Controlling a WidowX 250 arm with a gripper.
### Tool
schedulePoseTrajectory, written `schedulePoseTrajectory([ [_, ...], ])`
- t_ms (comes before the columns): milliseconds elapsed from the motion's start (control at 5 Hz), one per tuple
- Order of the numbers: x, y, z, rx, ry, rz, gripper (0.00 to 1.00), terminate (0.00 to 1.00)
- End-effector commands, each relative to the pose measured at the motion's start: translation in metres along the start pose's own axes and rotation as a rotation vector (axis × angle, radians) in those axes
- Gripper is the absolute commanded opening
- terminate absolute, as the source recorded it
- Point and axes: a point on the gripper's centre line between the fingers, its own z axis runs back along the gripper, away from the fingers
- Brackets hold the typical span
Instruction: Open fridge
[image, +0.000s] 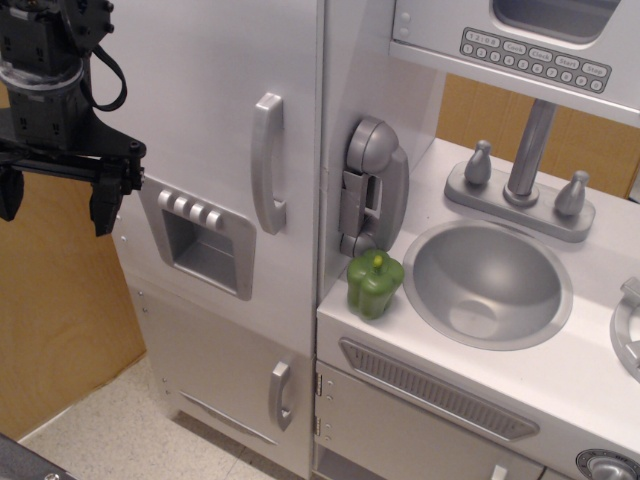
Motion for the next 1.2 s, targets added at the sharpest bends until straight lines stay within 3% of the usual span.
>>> schedulePoseTrajectory([
  [0, 0.0, 0.0, 0.0, 0.0, 0.0, 0.0, 1.0, 0.0],
  [200, 0.004, -0.029, 0.005, -0.042, 0.02, -0.022, 1.0, 0.0],
  [400, 0.01, -0.053, 0.016, -0.171, 0.002, -0.105, 1.0, 0.0],
  [600, 0.016, -0.073, 0.029, -0.257, -0.04, -0.144, 1.0, 0.0],
  [800, 0.015, -0.084, 0.031, -0.266, -0.163, -0.161, 1.0, 0.0],
  [1000, 0.008, -0.09, 0.023, -0.256, -0.202, -0.145, 1.0, 0.0],
])
